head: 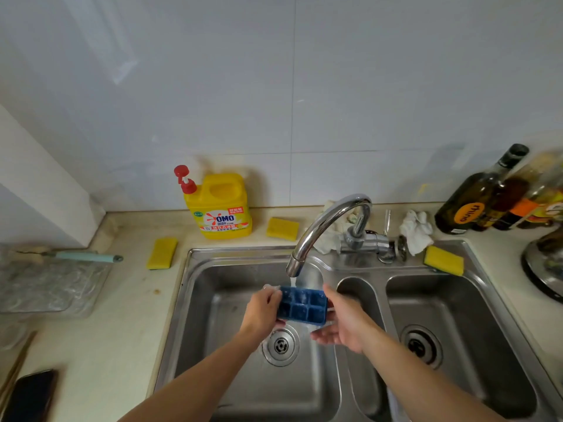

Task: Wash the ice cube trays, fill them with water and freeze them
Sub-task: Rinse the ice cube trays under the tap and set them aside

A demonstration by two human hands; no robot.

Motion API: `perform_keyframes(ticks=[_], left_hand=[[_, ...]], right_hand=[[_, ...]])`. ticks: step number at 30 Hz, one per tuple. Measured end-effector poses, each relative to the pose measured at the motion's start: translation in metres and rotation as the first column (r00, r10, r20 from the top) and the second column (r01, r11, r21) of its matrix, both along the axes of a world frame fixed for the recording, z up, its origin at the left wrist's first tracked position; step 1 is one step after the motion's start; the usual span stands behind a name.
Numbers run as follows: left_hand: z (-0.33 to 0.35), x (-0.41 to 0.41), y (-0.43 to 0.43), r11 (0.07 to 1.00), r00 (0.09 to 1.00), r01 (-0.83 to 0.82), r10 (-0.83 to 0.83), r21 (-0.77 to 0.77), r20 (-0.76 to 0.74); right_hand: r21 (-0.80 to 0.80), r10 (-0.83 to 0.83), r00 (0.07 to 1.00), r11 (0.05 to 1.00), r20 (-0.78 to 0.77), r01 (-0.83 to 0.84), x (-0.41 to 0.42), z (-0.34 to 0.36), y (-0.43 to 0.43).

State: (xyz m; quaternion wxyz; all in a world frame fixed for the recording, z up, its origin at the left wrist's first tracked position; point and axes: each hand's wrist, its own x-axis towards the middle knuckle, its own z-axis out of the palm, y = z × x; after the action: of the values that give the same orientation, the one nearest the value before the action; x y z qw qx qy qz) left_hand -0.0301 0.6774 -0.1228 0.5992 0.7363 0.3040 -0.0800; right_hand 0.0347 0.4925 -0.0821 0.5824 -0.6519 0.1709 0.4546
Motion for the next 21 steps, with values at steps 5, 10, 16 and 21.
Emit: perform_keyframes(ticks=[5,10,16,21], left_hand=[[-0.006,0.004,-0.017,0.981,0.987,0.159,-0.156,0.109,-0.037],[-0.009,0.018,-0.047,0.953,0.964,0.244,-0.219,0.177,-0.147],[-0.002,0.033,-0.098,0.922,0.959,0.277,-0.248,0.272,-0.136],[0.006,0.042,-0.154,0.899,0.962,0.272,-0.258,0.343,-0.088]], right_hand=[[-0.035,0.014,0.983,0.999,0.182,-0.008,-0.009,-0.002,-0.019],[-0.535,0.494,0.594,0.836,0.635,-0.123,-0.021,-0.009,-0.049],[-0.681,0.65,0.38,0.729,0.658,-0.07,-0.027,-0.013,-0.106],[-0.676,0.609,0.401,0.735,0.685,0.038,-0.026,-0.008,-0.17]])
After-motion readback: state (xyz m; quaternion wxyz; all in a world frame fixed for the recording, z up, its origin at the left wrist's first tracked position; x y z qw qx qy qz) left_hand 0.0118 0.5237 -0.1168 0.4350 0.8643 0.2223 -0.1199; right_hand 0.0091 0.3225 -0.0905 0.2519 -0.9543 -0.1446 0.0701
